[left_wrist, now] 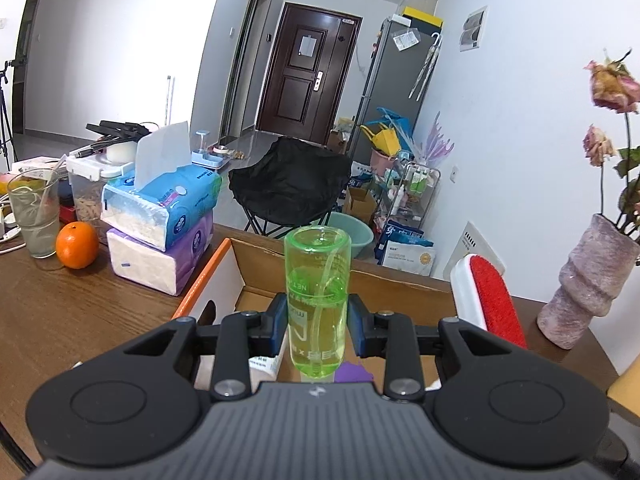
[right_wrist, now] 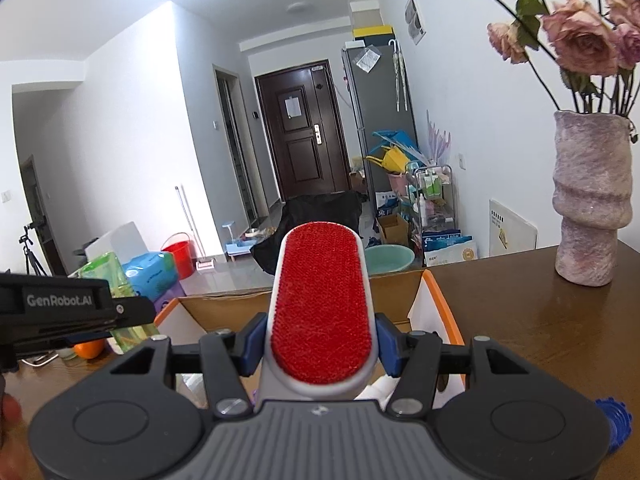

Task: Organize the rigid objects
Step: 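Open both grippers to drop the green bottle and lint brush into the box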

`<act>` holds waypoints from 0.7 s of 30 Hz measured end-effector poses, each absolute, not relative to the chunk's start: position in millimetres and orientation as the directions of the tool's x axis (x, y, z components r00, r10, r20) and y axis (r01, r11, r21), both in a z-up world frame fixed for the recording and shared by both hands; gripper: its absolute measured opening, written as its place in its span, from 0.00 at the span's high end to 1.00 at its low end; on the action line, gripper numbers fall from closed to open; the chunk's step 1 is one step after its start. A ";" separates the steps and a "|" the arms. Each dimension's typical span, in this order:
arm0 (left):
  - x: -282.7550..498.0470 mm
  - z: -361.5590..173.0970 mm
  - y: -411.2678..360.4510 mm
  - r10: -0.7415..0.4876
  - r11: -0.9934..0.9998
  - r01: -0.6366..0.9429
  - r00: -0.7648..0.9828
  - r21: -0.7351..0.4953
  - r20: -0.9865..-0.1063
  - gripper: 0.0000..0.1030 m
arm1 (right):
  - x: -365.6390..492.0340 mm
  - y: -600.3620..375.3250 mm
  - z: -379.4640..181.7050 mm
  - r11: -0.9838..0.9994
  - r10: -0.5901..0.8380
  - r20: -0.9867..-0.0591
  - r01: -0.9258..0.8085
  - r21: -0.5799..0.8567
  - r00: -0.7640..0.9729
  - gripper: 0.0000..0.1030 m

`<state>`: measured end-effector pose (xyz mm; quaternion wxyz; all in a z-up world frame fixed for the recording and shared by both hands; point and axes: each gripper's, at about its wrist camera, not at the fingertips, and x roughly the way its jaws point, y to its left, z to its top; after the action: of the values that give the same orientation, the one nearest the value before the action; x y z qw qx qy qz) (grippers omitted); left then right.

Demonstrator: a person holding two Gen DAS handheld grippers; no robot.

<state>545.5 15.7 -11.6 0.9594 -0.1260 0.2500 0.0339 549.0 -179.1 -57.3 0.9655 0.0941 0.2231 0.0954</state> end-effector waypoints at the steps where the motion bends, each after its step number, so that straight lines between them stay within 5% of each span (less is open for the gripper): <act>1: 549.8 -12.6 16.0 0.003 0.966 -0.128 0.871 -0.223 -0.491 0.69 | 552.7 -178.6 -57.8 0.964 0.227 -0.417 -0.142 0.225 0.880 0.47; 13: 593.8 -27.1 17.0 -0.015 0.978 -0.102 0.838 -0.184 -0.545 0.65 | 598.8 -176.4 -65.7 0.971 0.212 -0.486 -0.128 0.200 0.848 0.47; 14: 596.5 -28.5 17.9 -0.024 0.978 -0.096 0.830 -0.185 -0.557 0.61 | 601.8 -175.8 -66.7 0.973 0.212 -0.501 -0.131 0.192 0.839 0.46; 16: 597.3 -28.3 21.5 -0.012 0.978 -0.106 0.832 -0.179 -0.554 0.27 | 605.4 -175.5 -68.2 0.975 0.209 -0.534 -0.132 0.179 0.819 0.43; 18: 595.3 -26.5 25.1 0.024 0.978 -0.133 0.836 -0.159 -0.548 0.05 | 606.6 -176.7 -67.1 0.980 0.187 -0.552 -0.120 0.156 0.812 0.12; 21: 593.8 -24.2 30.8 0.039 0.978 -0.144 0.836 -0.150 -0.547 0.00 | 603.5 -177.2 -62.8 0.990 0.138 -0.547 -0.093 0.110 0.826 0.05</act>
<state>593.8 30.8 -24.2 0.9537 -0.0929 0.2820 0.0478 603.5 -177.2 -62.8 0.9546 0.0392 0.2890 0.0604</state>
